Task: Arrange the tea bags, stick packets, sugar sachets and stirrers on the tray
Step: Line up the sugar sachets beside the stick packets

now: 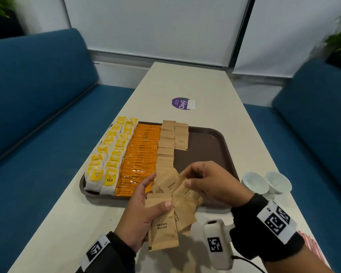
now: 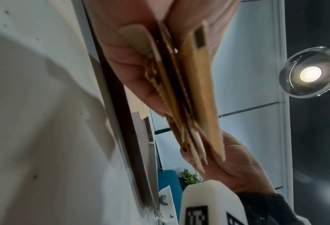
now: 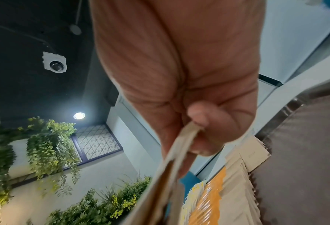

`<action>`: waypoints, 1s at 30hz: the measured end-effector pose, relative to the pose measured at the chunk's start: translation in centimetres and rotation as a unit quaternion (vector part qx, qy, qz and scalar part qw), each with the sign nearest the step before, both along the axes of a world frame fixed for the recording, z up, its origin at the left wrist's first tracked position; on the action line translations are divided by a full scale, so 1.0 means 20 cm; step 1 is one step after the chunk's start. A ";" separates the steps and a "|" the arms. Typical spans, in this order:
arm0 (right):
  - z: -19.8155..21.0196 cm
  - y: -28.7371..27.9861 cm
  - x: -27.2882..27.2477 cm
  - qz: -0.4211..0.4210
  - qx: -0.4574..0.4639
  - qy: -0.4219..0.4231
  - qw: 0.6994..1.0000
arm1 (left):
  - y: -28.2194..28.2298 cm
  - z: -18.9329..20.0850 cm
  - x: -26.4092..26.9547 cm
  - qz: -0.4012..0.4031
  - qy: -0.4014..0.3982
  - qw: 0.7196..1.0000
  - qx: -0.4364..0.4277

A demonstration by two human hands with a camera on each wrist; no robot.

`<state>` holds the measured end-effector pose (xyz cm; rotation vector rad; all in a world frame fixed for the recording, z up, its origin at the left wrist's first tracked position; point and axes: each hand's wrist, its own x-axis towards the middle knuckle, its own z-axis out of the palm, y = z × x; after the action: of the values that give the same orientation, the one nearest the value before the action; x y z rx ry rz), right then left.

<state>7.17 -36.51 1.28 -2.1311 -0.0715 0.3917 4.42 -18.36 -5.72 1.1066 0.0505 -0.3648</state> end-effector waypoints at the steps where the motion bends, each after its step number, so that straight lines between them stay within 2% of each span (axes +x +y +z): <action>1: 0.01 0.00 0.00 0.011 -0.011 -0.003 1.000 | 0.01 0.00 0.00 -0.002 -0.004 1.000 0.001; 11: 0.09 -0.04 0.15 0.024 -0.024 0.025 0.999 | 0.05 0.01 0.07 -0.002 0.001 1.000 0.004; 13: 0.10 -0.07 0.22 -0.024 -0.015 -0.001 1.000 | 0.06 0.01 0.09 0.001 0.012 1.000 -0.004; 16: 0.07 -0.13 0.41 -0.161 0.002 -0.040 0.986 | 0.08 0.00 0.12 -0.003 0.032 0.999 -0.013; 19: -0.03 -0.13 0.60 -0.259 0.058 0.013 0.964 | 0.09 0.00 0.12 -0.014 0.044 0.999 -0.011; 21: -0.09 -0.12 0.70 -0.288 0.085 0.054 0.952 | 0.08 0.00 0.13 -0.023 0.050 0.998 -0.007; 27: -0.18 -0.11 0.87 -0.267 0.006 0.089 0.960 | 0.08 -0.01 0.16 -0.026 0.064 0.998 -0.003; 30: -0.18 -0.08 0.89 -0.251 -0.051 0.145 0.956 | 0.08 -0.03 0.17 -0.024 0.064 0.998 0.003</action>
<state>24.98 -38.04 -2.22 -2.0754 0.6594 0.4037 7.73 -16.74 -6.29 1.0914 0.1385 -0.4782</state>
